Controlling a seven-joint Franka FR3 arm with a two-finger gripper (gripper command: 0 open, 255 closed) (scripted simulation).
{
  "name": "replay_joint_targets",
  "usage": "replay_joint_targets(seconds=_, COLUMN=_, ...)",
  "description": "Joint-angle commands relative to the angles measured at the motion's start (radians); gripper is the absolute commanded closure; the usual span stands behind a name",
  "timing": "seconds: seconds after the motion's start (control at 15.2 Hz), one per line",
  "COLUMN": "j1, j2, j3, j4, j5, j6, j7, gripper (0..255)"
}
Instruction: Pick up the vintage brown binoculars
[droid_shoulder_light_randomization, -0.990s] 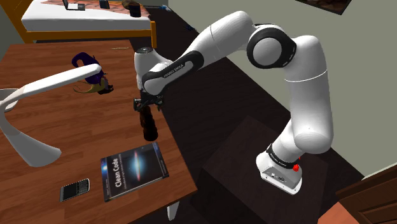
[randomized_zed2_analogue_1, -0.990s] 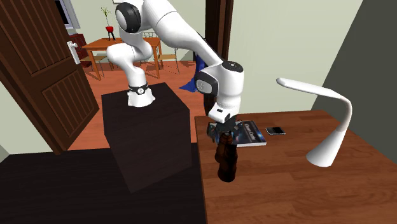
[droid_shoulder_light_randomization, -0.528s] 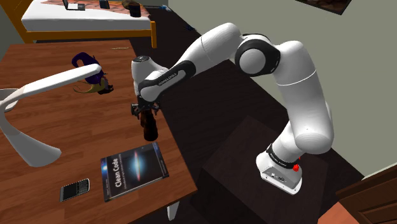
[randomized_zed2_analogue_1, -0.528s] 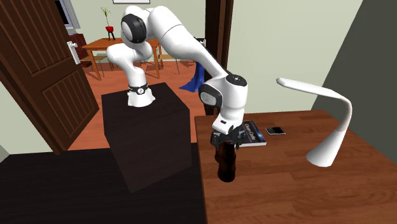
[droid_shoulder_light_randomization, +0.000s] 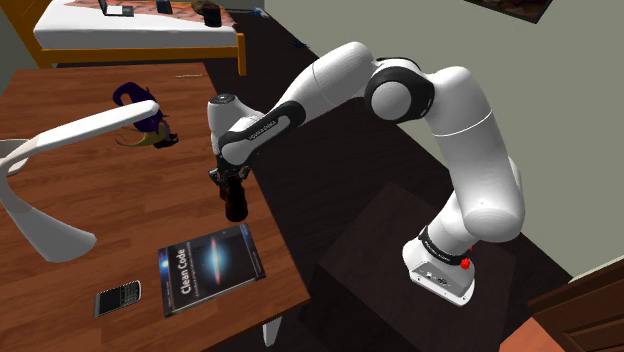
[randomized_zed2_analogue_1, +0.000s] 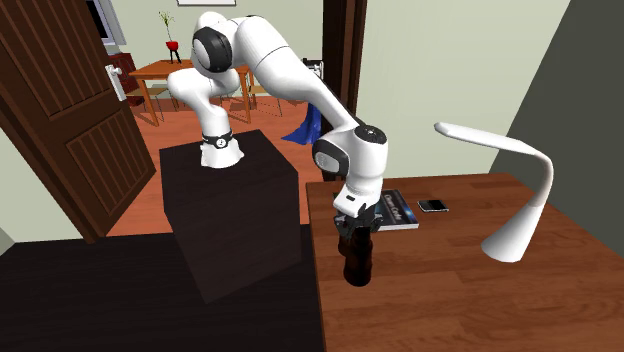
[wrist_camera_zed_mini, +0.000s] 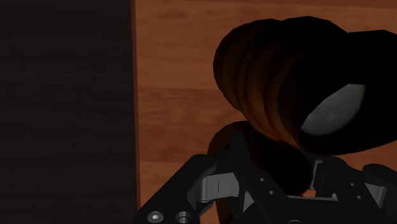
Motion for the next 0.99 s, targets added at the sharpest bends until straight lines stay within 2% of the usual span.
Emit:
replay_joint_targets(seconds=0.0, j1=0.001, j2=0.001, j3=0.001, j4=0.0, j5=0.0, j6=0.001, j7=0.0, gripper=255)
replay_joint_targets(seconds=0.33, j1=0.0, j2=0.0, j3=0.001, j4=-0.001, j5=0.0, j6=0.001, j7=0.0, gripper=255)
replay_joint_targets(seconds=0.92, j1=-0.01, j2=-0.086, j3=0.015, j4=-0.018, j5=0.014, j6=-0.068, j7=-0.005, gripper=255)
